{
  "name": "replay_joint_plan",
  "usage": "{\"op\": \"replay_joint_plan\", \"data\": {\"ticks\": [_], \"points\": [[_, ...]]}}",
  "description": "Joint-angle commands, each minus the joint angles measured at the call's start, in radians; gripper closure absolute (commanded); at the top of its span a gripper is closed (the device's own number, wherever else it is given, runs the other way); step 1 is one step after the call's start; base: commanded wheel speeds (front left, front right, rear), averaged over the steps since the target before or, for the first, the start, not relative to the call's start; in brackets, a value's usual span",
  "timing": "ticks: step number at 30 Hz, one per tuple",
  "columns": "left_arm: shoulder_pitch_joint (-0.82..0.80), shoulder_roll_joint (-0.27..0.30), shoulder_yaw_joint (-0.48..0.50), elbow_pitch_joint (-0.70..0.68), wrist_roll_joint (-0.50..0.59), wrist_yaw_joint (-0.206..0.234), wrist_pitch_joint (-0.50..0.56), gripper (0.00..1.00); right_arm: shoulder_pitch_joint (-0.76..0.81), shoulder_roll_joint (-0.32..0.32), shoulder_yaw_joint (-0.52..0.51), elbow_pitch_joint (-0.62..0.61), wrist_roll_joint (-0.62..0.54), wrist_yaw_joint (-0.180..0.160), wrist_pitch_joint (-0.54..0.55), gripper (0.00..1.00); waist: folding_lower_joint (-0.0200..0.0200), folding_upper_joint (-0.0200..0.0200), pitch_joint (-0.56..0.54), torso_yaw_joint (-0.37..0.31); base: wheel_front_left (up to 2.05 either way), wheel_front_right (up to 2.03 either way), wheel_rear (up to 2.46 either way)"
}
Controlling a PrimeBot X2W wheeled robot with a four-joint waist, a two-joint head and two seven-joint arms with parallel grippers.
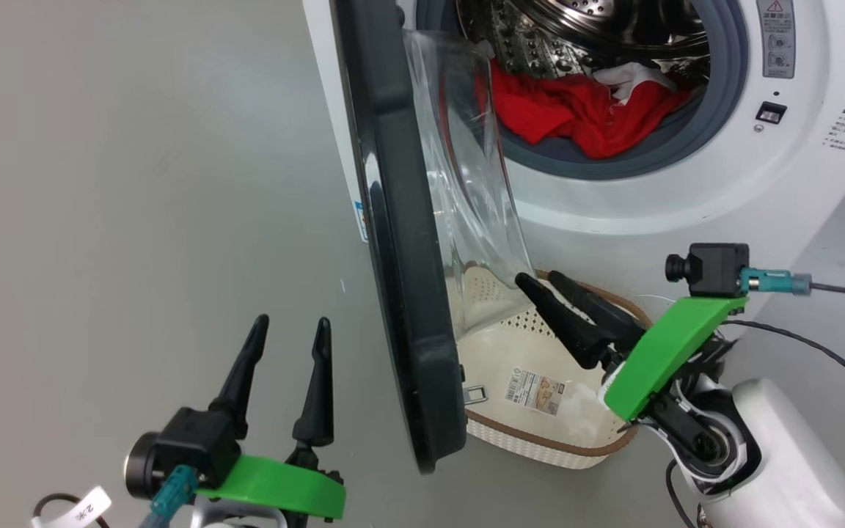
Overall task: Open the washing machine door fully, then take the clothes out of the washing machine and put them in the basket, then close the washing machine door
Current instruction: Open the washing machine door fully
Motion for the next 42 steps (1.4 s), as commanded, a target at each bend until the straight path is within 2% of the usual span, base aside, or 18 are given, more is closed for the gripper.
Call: {"op": "replay_joint_plan", "data": {"ticks": [1, 4, 5, 9, 16, 20, 29, 42], "points": [[-0.006, 0.017, 0.039, -0.030, 0.003, 0.006, -0.010, 0.00, -0.001, 0.007, 0.009, -0.038, -0.023, 0.008, -0.020, 0.00, 0.0000, 0.0000, -0.001, -0.003, 0.00, 0.00, 0.00], [0.003, 0.018, 0.044, -0.036, 0.006, 0.004, -0.011, 0.00, 0.023, -0.001, 0.013, -0.065, -0.117, 0.008, -0.099, 0.00, 0.0000, 0.0000, -0.005, -0.011, 0.00, 0.00, 0.00], [0.009, 0.019, 0.047, -0.040, 0.010, 0.003, -0.012, 0.00, 0.040, -0.006, 0.011, -0.080, -0.182, 0.008, -0.158, 0.00, 0.0000, 0.0000, -0.009, -0.015, 0.00, 0.00, 0.00], [0.021, 0.019, 0.057, -0.057, 0.027, 0.003, -0.012, 0.00, 0.080, -0.020, 0.006, -0.084, -0.345, 0.008, -0.271, 0.00, 0.0000, 0.0000, -0.019, -0.023, 0.00, 0.00, 0.00], [0.053, 0.017, 0.074, -0.080, 0.056, 0.006, -0.012, 0.00, 0.151, 0.007, -0.077, -0.055, -0.605, 0.008, -0.443, 0.00, 0.0000, 0.0000, -0.043, -0.032, 0.00, 0.00, 0.00], [0.072, 0.015, 0.084, -0.092, 0.067, 0.003, -0.012, 0.00, 0.196, 0.036, -0.133, -0.060, -0.712, 0.008, -0.517, 0.00, 0.0000, 0.0000, -0.052, -0.036, 0.00, 0.00, 0.00], [0.092, 0.010, 0.103, -0.105, 0.093, -0.010, -0.012, 0.00, 0.270, 0.059, -0.192, -0.097, -0.838, 0.008, -0.577, 0.00, 0.0000, 0.0000, -0.050, -0.047, 0.00, 0.00, 0.00], [0.106, -0.005, 0.133, -0.105, 0.112, -0.015, -0.012, 0.00, 0.351, 0.060, -0.173, -0.112, -0.794, 0.008, -0.603, 0.00, 0.0000, 0.0000, -0.045, -0.058, 0.00, 0.00, 0.00]]}}
